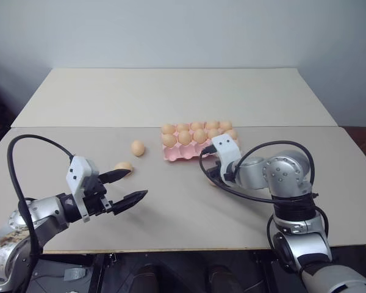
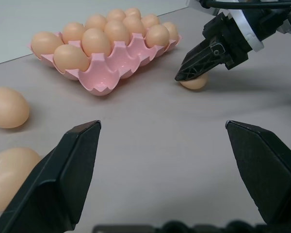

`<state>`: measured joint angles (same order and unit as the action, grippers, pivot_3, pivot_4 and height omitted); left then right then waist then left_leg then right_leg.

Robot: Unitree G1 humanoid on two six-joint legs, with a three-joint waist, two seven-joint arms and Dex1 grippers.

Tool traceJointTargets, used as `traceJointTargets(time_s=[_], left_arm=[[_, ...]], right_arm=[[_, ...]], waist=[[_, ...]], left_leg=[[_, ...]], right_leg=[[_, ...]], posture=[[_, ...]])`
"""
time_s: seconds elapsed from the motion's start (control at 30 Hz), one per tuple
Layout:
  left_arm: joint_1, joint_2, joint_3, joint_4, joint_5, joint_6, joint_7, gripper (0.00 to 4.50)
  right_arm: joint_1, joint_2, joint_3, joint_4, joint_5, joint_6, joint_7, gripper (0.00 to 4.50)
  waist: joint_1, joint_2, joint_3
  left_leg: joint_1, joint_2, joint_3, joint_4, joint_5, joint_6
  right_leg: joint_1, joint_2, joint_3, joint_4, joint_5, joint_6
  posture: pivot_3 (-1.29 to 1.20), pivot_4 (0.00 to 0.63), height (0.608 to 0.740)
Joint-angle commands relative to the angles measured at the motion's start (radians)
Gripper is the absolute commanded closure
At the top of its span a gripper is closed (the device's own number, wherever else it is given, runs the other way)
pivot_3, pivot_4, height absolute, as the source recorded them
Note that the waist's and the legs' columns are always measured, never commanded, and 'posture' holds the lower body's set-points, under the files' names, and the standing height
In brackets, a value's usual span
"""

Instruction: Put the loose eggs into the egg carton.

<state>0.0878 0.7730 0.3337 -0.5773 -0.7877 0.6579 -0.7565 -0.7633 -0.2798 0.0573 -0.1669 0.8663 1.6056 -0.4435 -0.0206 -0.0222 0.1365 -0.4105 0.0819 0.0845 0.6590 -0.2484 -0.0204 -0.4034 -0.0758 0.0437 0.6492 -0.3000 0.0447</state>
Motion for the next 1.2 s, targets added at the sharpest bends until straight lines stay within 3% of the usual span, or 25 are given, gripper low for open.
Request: traceJointTargets(time_s=[0.03,0.23,0.43,0.7,1.2], left_arm=[[-0.014,0.003,0.019,-0.027,-0.010,-0.018,-0.002,0.00],[-0.018,-0.005,0.018,-0.018,0.001,-0.023,0.009,0.00],[-0.032,-0.034,-0.009,-0.018,0.016,-0.027,0.039,0.00],[-0.046,-0.055,-0.033,-0.029,0.027,-0.027,0.054,0.00],[-0.004,-0.061,-0.012,-0.084,0.010,-0.015,0.084,0.00]], right_arm=[[-0.006,-0.005,-0.013,-0.038,-0.023,0.009,0.022,3.07],[-0.096,-0.046,-0.056,-0.165,0.014,0.009,0.145,3.10],[-0.146,-0.046,-0.015,-0.204,-0.093,-0.110,0.264,3.13],[-0.113,-0.083,0.174,0.007,-0.360,-0.438,0.436,3.15],[-0.099,-0.020,0.199,0.154,-0.597,-0.670,0.593,3.15]], waist=[[0.000,0.000,0.000],[-0.001,0.000,0.000],[0.000,0.000,0.000],[0.000,0.000,0.000],[0.001,0.000,0.000]], left_leg=[[0.000,0.000,0.000,0.000,0.000,0.000],[-0.001,0.000,0.000,0.000,0.000,0.000],[0.000,0.000,0.000,0.000,0.000,0.000],[0.000,0.000,0.000,0.000,0.000,0.000],[0.000,0.000,0.000,0.000,0.001,-0.001]], right_leg=[[0.000,0.000,0.000,0.000,0.000,0.000],[-0.001,0.000,0.000,0.000,0.000,0.000],[0.000,0.000,0.000,0.000,0.000,0.000],[-0.001,0.000,0.000,0.000,0.000,0.000],[-0.001,0.000,0.000,0.000,0.000,0.000]], posture=[[0.00,0.150,0.740],[0.00,0.150,0.740],[0.00,0.150,0.740],[0.00,0.150,0.740],[0.00,0.150,0.740]])
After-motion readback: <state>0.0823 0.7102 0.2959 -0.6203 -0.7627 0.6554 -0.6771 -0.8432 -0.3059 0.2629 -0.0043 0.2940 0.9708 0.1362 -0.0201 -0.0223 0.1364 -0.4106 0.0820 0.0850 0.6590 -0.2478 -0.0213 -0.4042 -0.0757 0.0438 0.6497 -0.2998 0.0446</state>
